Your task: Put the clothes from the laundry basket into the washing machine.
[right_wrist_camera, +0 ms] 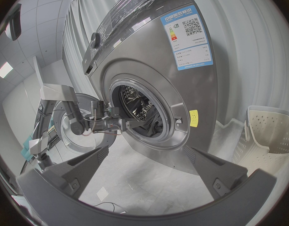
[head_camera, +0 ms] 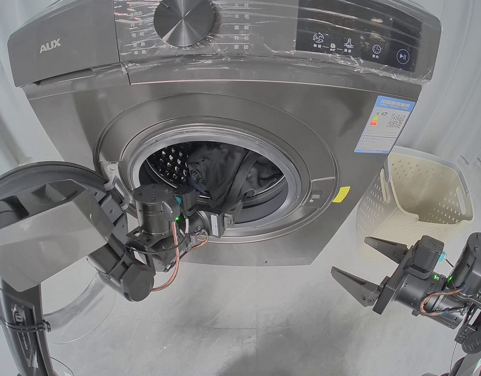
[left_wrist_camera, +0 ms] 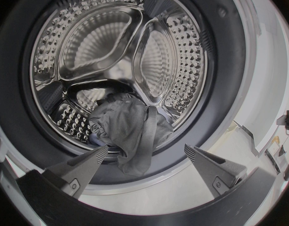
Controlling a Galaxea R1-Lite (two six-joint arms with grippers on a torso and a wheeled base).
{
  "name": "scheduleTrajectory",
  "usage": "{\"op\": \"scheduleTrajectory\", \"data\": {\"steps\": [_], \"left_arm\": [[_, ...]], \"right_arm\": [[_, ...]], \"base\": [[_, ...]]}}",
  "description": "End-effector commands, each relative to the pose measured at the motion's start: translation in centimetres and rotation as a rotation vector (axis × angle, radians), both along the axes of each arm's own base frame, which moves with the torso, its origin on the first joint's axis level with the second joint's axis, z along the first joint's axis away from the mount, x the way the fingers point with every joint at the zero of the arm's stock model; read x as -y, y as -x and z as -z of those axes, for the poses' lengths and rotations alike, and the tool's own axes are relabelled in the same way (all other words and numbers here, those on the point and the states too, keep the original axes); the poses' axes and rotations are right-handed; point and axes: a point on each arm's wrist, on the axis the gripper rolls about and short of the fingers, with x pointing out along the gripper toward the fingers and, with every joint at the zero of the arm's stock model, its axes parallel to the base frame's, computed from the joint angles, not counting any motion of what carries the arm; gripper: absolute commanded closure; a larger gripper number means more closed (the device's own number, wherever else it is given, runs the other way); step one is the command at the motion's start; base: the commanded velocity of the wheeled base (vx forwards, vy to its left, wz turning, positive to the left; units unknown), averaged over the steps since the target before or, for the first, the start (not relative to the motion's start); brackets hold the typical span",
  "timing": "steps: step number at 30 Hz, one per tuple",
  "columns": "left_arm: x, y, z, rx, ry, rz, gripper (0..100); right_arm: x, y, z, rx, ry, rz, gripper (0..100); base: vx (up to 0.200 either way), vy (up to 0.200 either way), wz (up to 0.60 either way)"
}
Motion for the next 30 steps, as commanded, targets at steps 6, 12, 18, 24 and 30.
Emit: {"op": "scheduleTrajectory", "data": {"steps": [6,12,18,24,30], "left_arm": [[1.1,-5.1,4.3,-0.042,-0.050,-0.030,0],[1.7,-7.7,5.6,-0.027,-0.053,-0.041,0],[1.9,-9.8,6.3,-0.014,-0.049,-0.060,100],[1.8,-12.0,2.9,0.106,0.026,-0.112,100],[0.3,-14.1,-0.3,0.208,0.092,-0.181,100]], "right_arm": [[-0.1,-0.1,0.1,-0.006,0.003,-0.002,0],[-0.3,-0.4,0.5,-0.016,0.010,-0.002,0],[-0.4,-0.4,0.4,-0.010,0.005,-0.005,0],[-0.4,-0.5,0.3,-0.009,0.002,-0.008,0],[-0.5,-0.4,0.4,-0.011,0.004,-0.011,0]], "base": [[0.000,0.000,0.00],[0.000,0.000,0.00],[0.000,0.000,0.00],[0.000,0.000,0.00],[0.000,0.000,0.00]]}}
